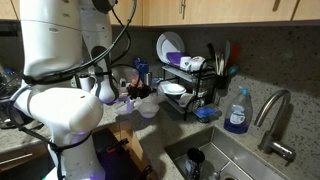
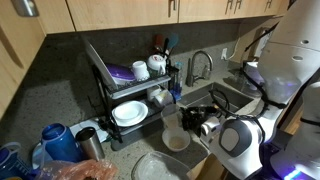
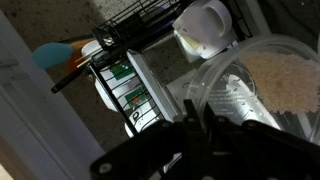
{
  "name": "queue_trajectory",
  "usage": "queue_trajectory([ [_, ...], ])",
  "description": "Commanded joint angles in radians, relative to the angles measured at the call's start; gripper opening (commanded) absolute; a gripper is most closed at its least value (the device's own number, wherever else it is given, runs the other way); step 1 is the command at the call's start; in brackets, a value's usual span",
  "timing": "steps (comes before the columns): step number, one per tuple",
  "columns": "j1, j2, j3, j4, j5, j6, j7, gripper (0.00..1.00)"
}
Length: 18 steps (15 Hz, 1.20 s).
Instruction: Pour the sugar out of the clear bowl into the white bowl
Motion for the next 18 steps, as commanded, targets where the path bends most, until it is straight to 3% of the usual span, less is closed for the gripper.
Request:
queue_trajectory([
  [1, -0.007, 0.007, 0.015, 0.011, 0.012, -0.043, -0.009, 0.02],
  [18, -0.009, 0.02, 0.014, 0.019, 0.007, -0.089, -0.011, 0.02],
])
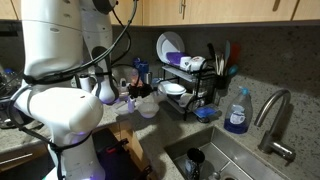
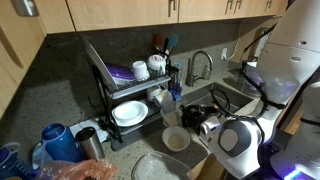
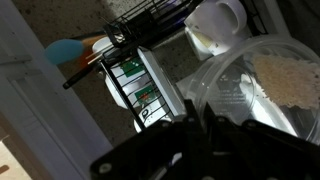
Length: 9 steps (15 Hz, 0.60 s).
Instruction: Pour the sugar out of the clear bowl into the white bowl
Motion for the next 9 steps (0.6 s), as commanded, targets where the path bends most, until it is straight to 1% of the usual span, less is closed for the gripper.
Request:
queue_trajectory([
  [1, -0.009, 0.01, 0.013, 0.015, 0.007, -0.036, -0.012, 0.02],
  [9, -0.009, 0.02, 0.012, 0.025, -0.001, -0.048, -0.018, 0.02],
])
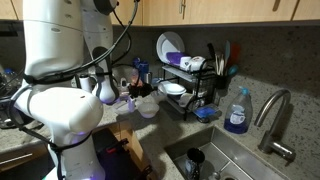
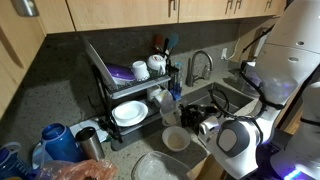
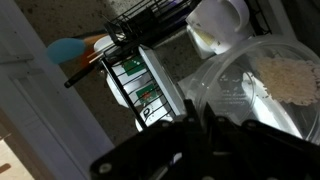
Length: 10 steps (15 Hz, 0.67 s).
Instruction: Pour the sugar out of the clear bowl into the white bowl
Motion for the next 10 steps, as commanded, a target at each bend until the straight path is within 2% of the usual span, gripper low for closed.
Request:
queue_trajectory([
  [1, -0.009, 0.009, 0.011, 0.012, -0.002, -0.036, -0.019, 0.02],
  [10, -0.011, 0.012, 0.01, 0.015, -0.003, -0.065, -0.021, 0.02],
])
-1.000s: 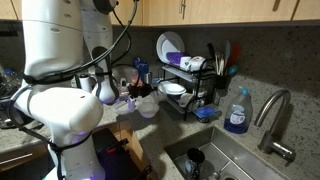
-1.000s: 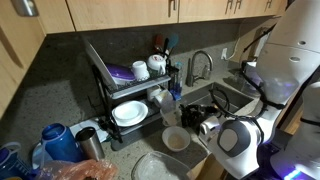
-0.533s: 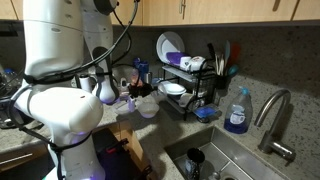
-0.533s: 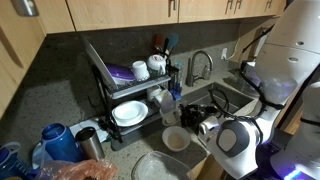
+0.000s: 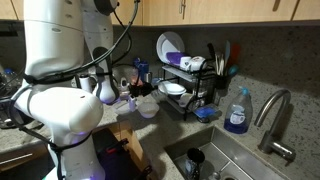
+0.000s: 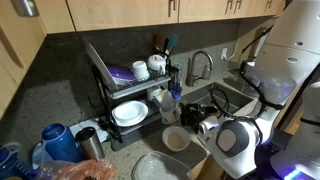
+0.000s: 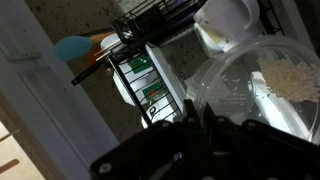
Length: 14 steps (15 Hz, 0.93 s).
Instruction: Pour the sugar out of the clear bowl into the white bowl
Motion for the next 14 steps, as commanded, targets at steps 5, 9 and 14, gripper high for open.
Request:
queue_trajectory([
  [5, -0.011, 0.008, 0.01, 0.011, -0.004, -0.035, -0.022, 0.02],
  [9, -0.011, 0.008, 0.01, 0.012, -0.004, -0.037, -0.022, 0.02],
  [14, -0.01, 0.006, 0.011, 0.011, -0.003, -0.043, -0.021, 0.02],
])
